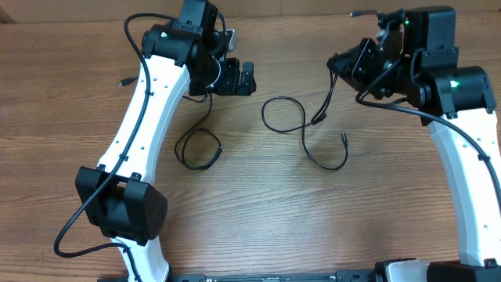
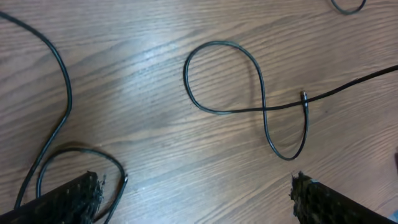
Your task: Untangle cables
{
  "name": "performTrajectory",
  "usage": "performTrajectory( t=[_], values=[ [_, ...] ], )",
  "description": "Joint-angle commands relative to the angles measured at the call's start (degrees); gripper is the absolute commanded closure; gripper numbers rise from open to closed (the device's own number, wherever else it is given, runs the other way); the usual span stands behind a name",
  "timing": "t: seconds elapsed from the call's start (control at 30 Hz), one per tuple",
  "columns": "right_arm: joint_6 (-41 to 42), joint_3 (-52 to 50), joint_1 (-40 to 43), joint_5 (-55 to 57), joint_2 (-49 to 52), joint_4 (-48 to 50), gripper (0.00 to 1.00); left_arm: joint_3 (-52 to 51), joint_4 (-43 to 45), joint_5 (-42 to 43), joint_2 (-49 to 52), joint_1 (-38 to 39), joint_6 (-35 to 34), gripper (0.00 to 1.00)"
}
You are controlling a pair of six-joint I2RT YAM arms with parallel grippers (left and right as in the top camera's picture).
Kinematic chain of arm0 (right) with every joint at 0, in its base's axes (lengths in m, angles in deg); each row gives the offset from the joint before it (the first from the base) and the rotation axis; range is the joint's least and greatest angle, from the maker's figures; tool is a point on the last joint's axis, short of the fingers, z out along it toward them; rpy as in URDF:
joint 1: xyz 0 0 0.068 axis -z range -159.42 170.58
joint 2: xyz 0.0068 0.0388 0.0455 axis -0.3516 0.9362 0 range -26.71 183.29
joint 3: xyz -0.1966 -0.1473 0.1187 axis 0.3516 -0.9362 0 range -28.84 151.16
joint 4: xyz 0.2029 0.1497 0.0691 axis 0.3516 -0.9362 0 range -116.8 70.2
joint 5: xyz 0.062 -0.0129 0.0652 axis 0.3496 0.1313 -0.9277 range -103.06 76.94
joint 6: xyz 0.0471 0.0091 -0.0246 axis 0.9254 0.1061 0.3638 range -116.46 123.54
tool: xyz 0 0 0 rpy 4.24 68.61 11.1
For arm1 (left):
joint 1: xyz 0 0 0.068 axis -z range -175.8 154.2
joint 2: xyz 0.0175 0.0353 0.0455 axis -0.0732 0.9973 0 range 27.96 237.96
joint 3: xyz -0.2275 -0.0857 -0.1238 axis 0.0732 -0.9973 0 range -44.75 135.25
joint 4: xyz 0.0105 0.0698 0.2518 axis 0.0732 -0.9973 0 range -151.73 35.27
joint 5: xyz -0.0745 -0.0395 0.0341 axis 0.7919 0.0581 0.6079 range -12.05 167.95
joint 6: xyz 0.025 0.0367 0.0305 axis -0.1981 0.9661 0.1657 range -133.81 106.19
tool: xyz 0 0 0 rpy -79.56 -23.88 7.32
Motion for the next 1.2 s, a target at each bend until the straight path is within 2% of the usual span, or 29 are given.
performTrajectory(
  t=[0.0, 1.17],
  values=[
    [-0.39, 0.28, -0.07, 2.60, 0.94, -1.16, 0.96, 1.38, -1.18, -0.48, -0.42, 0.11, -0.61, 0.01],
    [-0.37, -2.14, -0.07, 7.67, 2.36, -8.98, 0.96, 1.38, -1.20, -0.50, -0.42, 0.11, -0.59, 0.01]
  ],
)
